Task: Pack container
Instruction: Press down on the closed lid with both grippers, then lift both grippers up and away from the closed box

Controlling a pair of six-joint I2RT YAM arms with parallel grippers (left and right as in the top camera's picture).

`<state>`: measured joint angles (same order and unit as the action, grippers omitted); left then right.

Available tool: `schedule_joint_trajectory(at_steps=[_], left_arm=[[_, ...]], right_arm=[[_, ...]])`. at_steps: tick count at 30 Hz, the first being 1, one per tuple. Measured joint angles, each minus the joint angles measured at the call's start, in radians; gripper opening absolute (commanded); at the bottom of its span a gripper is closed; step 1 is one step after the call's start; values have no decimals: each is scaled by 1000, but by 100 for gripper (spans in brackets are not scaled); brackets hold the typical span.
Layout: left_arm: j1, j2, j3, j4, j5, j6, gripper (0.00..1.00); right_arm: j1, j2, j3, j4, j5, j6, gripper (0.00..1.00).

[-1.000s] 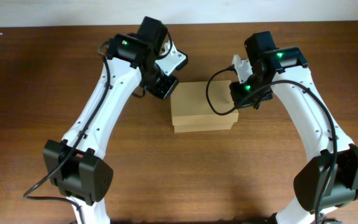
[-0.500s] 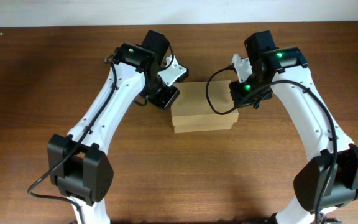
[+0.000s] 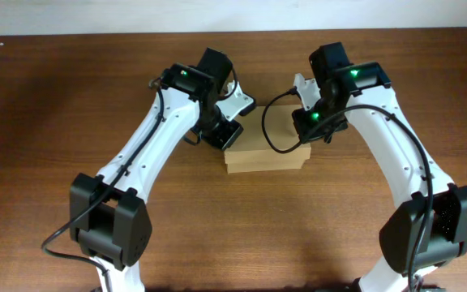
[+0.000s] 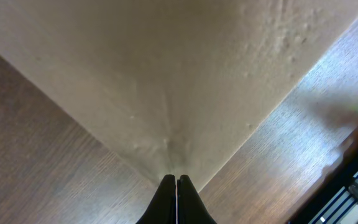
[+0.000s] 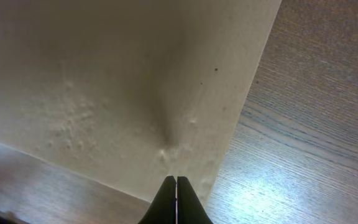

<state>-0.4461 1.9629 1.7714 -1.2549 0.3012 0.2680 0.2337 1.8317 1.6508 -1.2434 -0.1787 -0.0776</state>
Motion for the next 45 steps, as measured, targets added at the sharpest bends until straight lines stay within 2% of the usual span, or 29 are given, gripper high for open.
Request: schedule_joint_trajectory(at_steps=[6, 19, 28, 31, 36, 39, 45], left_arm=[[-1, 0, -54, 34, 6, -3, 2], [0, -2, -139, 93, 15, -7, 2], [-1, -6, -145, 137, 6, -39, 2], [-6, -6, -136, 146, -24, -69, 2], [-9, 4, -44, 154, -162, -99, 2], [-3, 10, 78, 156, -235, -107, 3], [54, 10, 315, 144, -327, -109, 6]], right_arm=[[0, 0, -32, 19, 0, -1, 4], [0, -27, -219, 142, -7, 0, 4], [0, -34, -213, 137, -13, -1, 4], [0, -23, -158, 82, -13, -1, 4], [0, -19, 61, -23, 22, -1, 4], [-1, -19, 211, -81, 60, -1, 4], [-38, -19, 401, -151, 94, -1, 3]])
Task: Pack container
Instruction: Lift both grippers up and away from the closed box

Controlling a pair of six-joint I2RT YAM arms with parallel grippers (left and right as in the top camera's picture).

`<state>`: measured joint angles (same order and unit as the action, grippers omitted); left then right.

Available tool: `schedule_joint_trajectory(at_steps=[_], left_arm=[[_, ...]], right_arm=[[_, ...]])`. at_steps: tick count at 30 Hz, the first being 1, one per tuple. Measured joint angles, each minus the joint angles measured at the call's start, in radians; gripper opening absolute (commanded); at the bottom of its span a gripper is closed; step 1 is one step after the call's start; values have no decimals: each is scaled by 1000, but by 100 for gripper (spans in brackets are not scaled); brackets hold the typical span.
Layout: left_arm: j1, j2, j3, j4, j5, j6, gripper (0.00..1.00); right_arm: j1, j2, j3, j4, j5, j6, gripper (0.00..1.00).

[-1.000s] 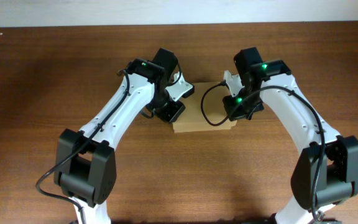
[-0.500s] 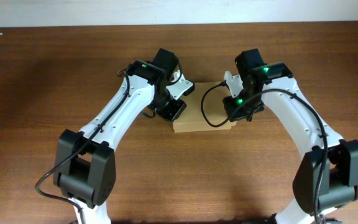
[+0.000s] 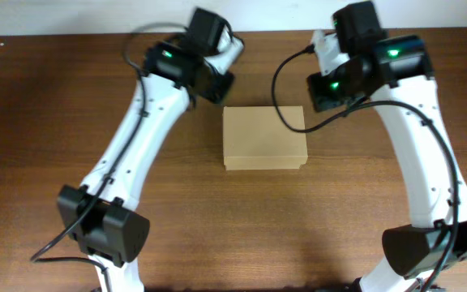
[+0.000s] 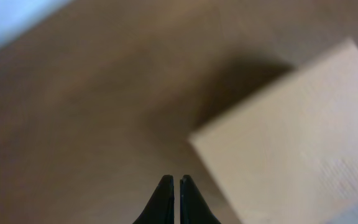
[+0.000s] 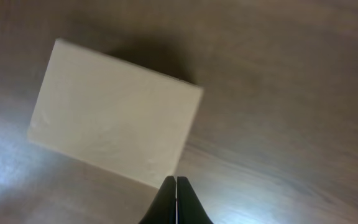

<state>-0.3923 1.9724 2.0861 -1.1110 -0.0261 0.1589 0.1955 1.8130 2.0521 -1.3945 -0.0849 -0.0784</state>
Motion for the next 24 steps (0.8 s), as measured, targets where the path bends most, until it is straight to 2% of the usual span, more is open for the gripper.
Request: schedule_joint_trajectory(at_steps=[6, 8, 17, 22, 23, 24], left_arm=[[128, 0, 119, -19, -89, 1, 10], [177, 0, 127, -21, -103, 1, 13], [351, 0, 129, -29, -121, 0, 15], [389, 0, 129, -27, -121, -2, 38], [395, 0, 129, -26, -121, -2, 49], [399, 0, 129, -24, -121, 0, 78]], right_arm=[[-110, 0, 84, -24, 27, 1, 4], [-154, 0, 85, -24, 33, 8, 4], [-376, 0, 85, -41, 36, 41, 4], [-433, 0, 85, -50, 36, 47, 3], [-435, 0, 85, -50, 35, 48, 4], [-435, 0, 85, -50, 35, 48, 12]])
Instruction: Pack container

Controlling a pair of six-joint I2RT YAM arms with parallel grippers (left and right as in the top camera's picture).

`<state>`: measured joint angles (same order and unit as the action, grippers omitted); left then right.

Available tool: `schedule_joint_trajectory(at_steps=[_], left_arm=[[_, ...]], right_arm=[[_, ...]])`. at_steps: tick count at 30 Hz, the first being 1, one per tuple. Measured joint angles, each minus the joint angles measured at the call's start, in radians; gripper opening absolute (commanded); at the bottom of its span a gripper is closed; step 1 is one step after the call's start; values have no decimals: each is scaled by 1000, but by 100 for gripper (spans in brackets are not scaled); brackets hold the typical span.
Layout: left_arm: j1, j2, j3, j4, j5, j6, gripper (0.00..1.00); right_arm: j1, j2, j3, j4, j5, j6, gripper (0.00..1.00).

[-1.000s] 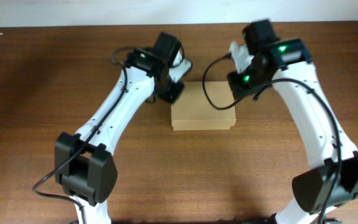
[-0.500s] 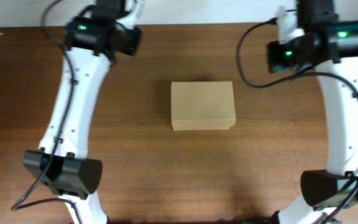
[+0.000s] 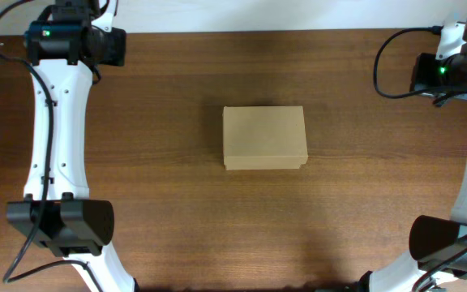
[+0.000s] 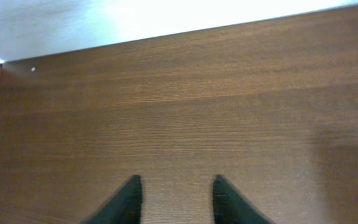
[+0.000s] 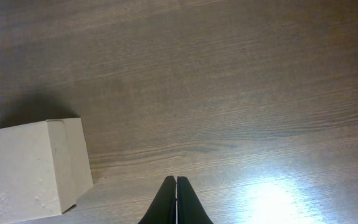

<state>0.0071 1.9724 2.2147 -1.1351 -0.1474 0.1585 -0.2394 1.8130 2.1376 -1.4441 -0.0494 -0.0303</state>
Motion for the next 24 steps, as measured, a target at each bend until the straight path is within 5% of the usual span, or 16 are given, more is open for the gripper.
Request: schedule_joint_trajectory(at_steps=[1, 2, 3, 24], left_arm=[[6, 0, 0, 2, 0, 2, 99], [10, 0, 0, 3, 0, -3, 100], [14, 0, 0, 2, 0, -3, 100], [21, 0, 0, -26, 0, -6, 100]], right_arm=[[0, 0, 0, 0, 0, 1, 25], [0, 0, 0, 0, -2, 3, 39], [0, 0, 0, 0, -3, 7, 100], [0, 0, 0, 0, -3, 1, 99]])
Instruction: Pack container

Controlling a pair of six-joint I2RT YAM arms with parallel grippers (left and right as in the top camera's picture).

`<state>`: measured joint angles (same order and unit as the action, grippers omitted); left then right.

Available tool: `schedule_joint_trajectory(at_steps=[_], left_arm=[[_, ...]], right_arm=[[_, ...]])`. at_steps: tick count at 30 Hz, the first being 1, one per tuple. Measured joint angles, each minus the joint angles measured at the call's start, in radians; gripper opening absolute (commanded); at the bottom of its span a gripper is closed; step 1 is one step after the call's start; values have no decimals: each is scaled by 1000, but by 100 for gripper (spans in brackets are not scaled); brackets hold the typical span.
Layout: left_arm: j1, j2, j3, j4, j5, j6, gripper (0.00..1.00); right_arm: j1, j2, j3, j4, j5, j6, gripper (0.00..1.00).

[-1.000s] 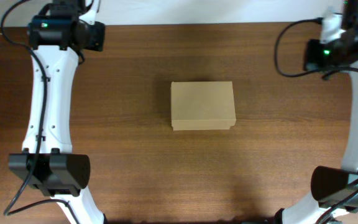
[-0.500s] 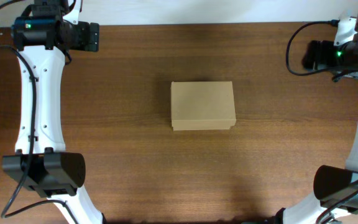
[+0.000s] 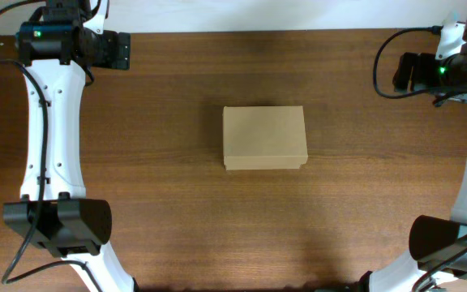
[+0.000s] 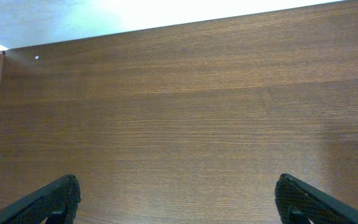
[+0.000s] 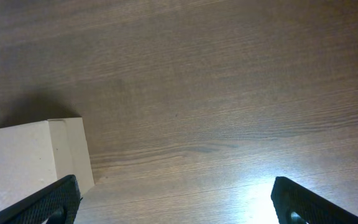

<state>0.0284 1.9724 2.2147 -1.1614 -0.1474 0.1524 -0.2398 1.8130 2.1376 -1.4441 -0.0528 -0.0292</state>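
A closed tan cardboard box (image 3: 264, 137) sits in the middle of the wooden table (image 3: 169, 203), lid down. Part of the box (image 5: 23, 162) shows at the lower left of the right wrist view. My left gripper (image 3: 118, 50) hangs at the far left corner of the table, well away from the box; in its wrist view the left gripper (image 4: 179, 198) is wide open over bare wood. My right gripper (image 3: 404, 71) is at the far right corner; the right gripper (image 5: 174, 200) is also wide open with nothing between its fingers.
The table's far edge (image 4: 166, 25) meets a white wall just beyond the left gripper. A side edge of the table shows at the left of the left wrist view.
Both grippers have opened wide; the left was partly open and the right shut. The arms stay at the far corners. The box has not moved.
Both grippers were shut and pressed down on the box's lid corners. Then they were raised behind the box, still shut. Then both arms stood at the far table corners, the left starting to open. Now both are wide open.
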Motion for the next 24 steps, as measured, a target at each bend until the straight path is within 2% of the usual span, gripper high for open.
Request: schedule_joint_trajectory(at_steps=[24], left_arm=[[0, 0, 0, 0, 0, 0, 100]], right_arm=[[0, 0, 0, 9, 11, 0, 99]])
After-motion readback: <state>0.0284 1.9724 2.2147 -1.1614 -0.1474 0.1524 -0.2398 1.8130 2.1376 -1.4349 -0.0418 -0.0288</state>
